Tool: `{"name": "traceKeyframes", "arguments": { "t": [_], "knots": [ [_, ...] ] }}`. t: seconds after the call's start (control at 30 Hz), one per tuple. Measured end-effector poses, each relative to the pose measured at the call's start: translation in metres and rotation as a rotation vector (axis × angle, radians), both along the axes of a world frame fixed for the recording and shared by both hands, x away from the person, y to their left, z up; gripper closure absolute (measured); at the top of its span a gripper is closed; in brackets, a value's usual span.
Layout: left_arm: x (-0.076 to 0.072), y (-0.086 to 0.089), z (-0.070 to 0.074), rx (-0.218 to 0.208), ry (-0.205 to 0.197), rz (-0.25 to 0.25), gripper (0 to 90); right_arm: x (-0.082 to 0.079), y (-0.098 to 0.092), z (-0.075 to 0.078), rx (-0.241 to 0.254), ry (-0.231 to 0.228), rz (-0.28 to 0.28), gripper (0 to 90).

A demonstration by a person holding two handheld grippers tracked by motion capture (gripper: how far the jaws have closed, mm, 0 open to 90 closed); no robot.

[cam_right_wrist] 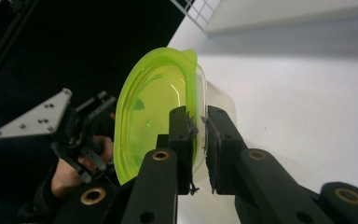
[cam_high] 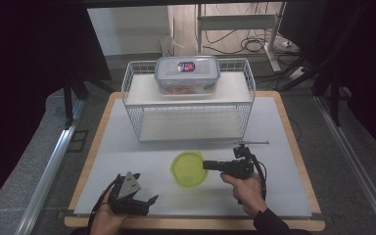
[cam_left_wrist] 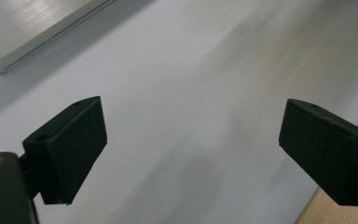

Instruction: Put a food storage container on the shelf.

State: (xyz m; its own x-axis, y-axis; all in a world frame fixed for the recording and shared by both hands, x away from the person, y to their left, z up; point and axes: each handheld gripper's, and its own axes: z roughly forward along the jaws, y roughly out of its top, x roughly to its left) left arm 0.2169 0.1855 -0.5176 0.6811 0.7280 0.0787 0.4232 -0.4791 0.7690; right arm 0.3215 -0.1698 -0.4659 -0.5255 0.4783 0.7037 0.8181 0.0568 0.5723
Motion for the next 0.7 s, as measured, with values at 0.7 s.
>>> {"name": "traceKeyframes", "arguments": {
  "t": [0.7],
  "knots": [
    [0.003, 0.003, -0.001, -0.02, 0.029, 0.018, 4.3, 0.028, -0.016, 0.061, 0.063, -0.013, -0.04, 82.3]
  ]
}}
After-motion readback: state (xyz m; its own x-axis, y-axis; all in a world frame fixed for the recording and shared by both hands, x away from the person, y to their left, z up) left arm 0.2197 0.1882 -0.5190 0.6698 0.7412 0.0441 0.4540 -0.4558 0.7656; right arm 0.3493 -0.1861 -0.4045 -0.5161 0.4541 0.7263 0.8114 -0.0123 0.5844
